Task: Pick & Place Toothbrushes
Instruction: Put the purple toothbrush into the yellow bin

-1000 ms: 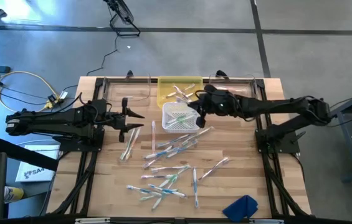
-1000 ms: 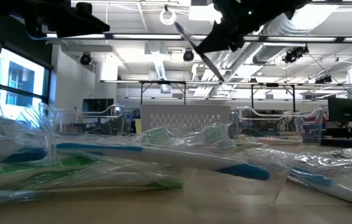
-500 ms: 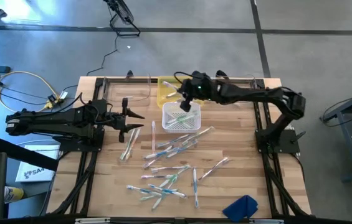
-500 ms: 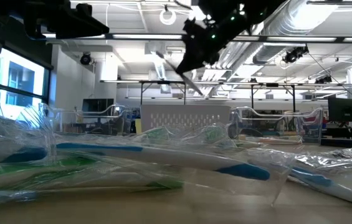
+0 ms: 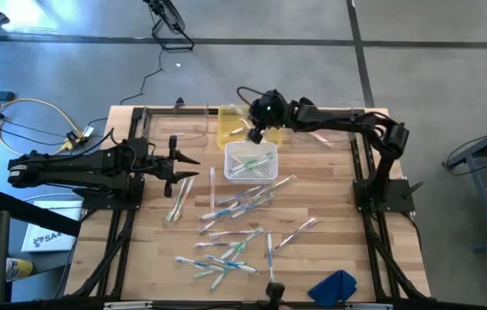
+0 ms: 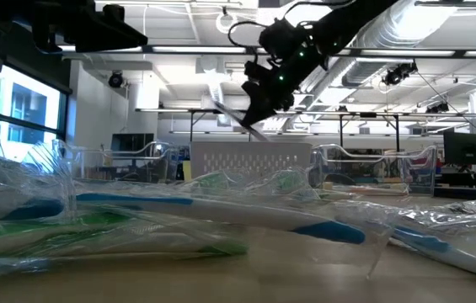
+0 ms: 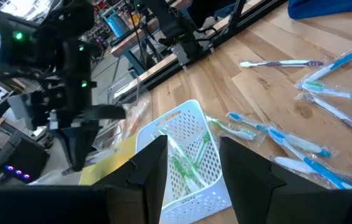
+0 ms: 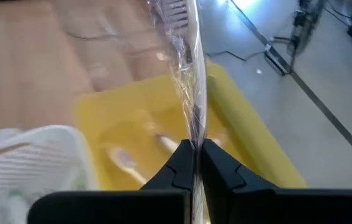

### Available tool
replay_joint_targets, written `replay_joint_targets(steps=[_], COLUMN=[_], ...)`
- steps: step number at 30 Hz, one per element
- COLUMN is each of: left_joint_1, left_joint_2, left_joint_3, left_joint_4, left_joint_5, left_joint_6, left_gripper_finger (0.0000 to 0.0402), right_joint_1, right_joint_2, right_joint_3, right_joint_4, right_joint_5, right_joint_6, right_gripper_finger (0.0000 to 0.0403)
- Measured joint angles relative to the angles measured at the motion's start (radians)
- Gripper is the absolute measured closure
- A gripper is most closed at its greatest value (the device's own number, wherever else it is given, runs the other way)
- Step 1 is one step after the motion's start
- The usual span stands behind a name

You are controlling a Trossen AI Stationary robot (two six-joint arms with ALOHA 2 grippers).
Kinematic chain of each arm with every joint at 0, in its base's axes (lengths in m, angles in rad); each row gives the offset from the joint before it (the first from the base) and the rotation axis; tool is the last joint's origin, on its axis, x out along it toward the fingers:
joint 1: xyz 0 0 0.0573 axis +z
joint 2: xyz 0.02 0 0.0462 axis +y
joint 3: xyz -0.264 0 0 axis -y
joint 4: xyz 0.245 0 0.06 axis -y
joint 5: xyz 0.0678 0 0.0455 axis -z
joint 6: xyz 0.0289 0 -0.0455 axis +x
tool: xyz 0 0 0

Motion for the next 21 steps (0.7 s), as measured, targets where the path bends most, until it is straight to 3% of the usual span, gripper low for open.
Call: replay_joint_targets(steps=[9, 21], left_joint_1=[0.000, 0.000], left_joint_2=[0.000, 0.000], left_joint_3=[0.000, 0.000], left_joint_4=[0.000, 0.000], left_joint_5=[0.000, 0.000], left_joint_6=[0.000, 0.000], left_gripper_finger=[0.0261, 0.0261], right_joint_1=[-0.114, -0.134], right_joint_2=[0.030, 0.119], right_joint_3=[0.000, 0.000], right_joint_4=[-0.020, -0.040], right_joint_5=[-0.099, -0.180], right_joint_6=[-0.001, -0.062], right_gripper_finger=[0.0397, 0.0397])
